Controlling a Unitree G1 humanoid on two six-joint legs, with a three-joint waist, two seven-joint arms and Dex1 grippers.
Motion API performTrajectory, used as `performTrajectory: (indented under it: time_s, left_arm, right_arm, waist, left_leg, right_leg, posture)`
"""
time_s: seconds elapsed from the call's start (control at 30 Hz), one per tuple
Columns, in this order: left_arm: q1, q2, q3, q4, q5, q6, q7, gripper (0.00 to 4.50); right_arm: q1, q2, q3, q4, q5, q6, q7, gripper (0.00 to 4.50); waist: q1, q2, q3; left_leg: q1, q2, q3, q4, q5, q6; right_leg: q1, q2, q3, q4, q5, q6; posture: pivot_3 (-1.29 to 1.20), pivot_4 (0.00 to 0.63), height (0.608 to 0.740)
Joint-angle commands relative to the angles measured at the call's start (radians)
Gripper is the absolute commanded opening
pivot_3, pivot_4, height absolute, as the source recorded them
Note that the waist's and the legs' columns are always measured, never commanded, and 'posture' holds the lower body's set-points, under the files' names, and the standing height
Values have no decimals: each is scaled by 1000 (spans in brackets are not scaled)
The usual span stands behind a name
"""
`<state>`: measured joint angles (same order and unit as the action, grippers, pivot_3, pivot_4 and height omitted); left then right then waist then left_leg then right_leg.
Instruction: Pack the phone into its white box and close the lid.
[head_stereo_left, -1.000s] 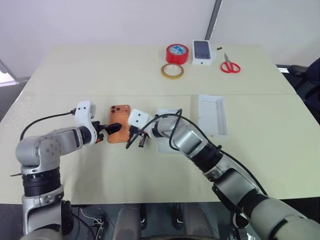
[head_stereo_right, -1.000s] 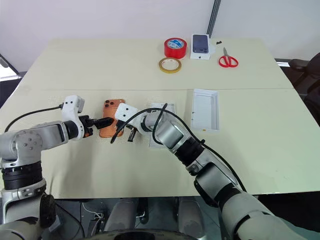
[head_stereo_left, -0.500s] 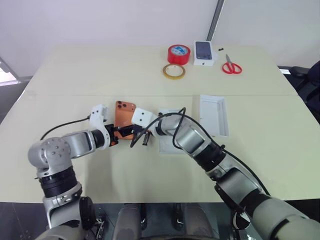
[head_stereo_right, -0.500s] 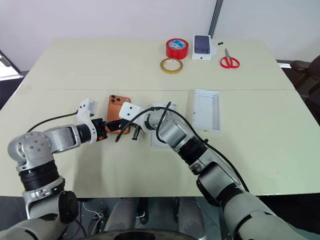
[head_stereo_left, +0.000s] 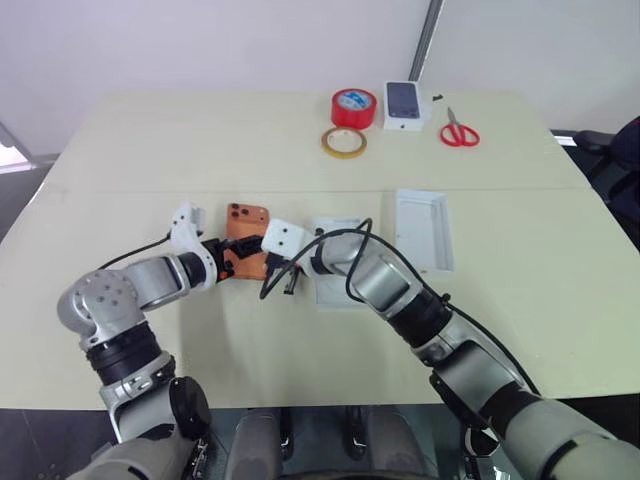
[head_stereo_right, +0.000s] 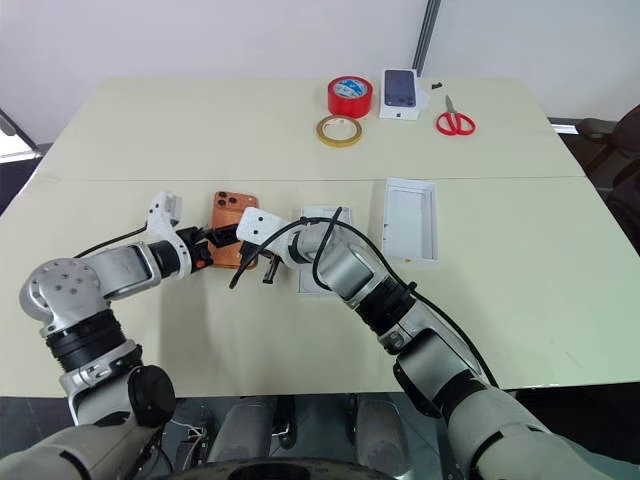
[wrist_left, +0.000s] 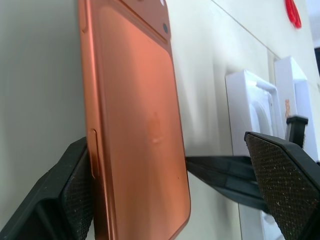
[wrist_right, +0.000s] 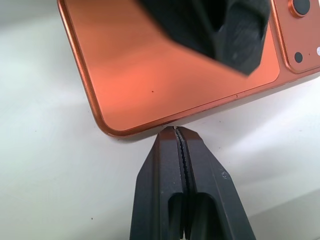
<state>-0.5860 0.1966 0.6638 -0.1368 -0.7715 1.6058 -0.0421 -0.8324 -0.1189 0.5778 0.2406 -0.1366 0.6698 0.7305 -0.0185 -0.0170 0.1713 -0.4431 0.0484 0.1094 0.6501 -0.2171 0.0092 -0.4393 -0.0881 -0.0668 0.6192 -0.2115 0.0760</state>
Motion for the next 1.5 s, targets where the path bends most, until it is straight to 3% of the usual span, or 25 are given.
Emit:
performTrajectory:
  time_s: [0.03,0.13,0.17,0.23,0.33,0.63,0.73,0.8,0.83,1.0,1.2,1.33,1.5]
  left_arm:
    - [-23,19,38,16,-12,9,10,4500]
    - [-37,20,61,47,-35,9,15,4500]
    - [-40,25,63,55,-42,9,17,4252]
    - [-44,33,67,65,-59,9,23,3645]
    - [-50,43,87,79,-84,9,39,2107]
    - [-43,15,134,87,-150,9,111,2107]
    - [-42,4,156,86,-181,9,138,1270]
    - [-43,-6,174,87,-204,9,163,285]
    - [-42,-8,179,86,-219,9,176,28]
    - [-67,-27,226,66,-328,9,247,28]
    - [-131,-127,267,13,-507,8,390,28]
    - [-72,-310,86,-80,-695,-74,585,28]
    - [56,-345,-132,-104,-805,-184,758,28]
  right_arm:
    - [3,5,-6,-39,-2,1,6,27]
    - [5,3,-6,-45,-2,4,7,27]
    - [6,2,-6,-47,-3,5,7,7]
    - [8,-3,-5,-54,-5,7,8,0]
    - [8,-12,-6,-69,-7,13,12,0]
    - [0,-26,-18,-100,-5,28,22,0]
    - [-5,-33,-31,-126,1,44,27,0]
    - [-10,-44,-43,-149,7,57,30,0]
    - [-13,-51,-49,-162,10,62,31,0]
    - [-22,-126,-130,-306,65,111,79,0]
    - [34,-288,-237,-458,159,133,167,0]
    - [142,-449,-379,-488,233,70,231,0]
    - [259,-561,-471,-486,276,-18,258,0]
  waist:
    - [0,0,0]
    - [-1,0,0]
    - [-1,0,0]
    - [-1,0,0]
    - [1,0,0]
    - [1,-1,0]
    - [1,-1,1]
    - [4,-1,0]
    - [4,-1,0]
    - [4,-2,0]
    - [12,-4,2]
    - [29,-5,2]
    - [27,-6,3]
  left_leg:
    - [0,0,0,0,0,0]
    - [0,0,0,0,0,0]
    - [0,0,0,0,0,0]
    - [0,0,0,0,0,0]
    - [-1,0,0,0,0,0]
    - [-1,0,0,0,0,-1]
    - [-1,0,0,0,0,-1]
    - [-1,0,0,0,-1,-1]
    - [-1,0,0,0,-1,-1]
    - [-1,0,-1,-1,-1,-1]
    - [-3,-1,-1,0,-1,-1]
    - [-2,-3,-1,0,-2,1]
    - [-1,-4,0,0,-2,4]
  right_leg:
    - [0,0,0,0,0,0]
    - [0,0,0,0,0,0]
    - [0,0,0,0,0,0]
    - [0,0,0,0,0,0]
    - [-1,0,0,0,0,0]
    - [-1,-1,0,0,0,-1]
    - [-1,-1,0,0,0,-1]
    - [-1,-1,0,0,-1,-2]
    - [-1,-2,-1,0,-1,-2]
    - [-2,-2,-1,0,-1,-2]
    - [-1,-3,-2,-2,-1,-2]
    - [2,-5,-2,-5,-1,-2]
    - [3,-5,-1,-6,-1,-2]
  posture:
    - [0,150,740]
    - [0,150,740]
    - [0,150,740]
    - [0,150,740]
    - [0,150,740]
    - [0,150,740]
    - [0,150,740]
    - [0,150,740]
    - [0,150,740]
    - [0,150,740]
    - [0,150,740]
    - [0,150,740]
    - [0,150,740]
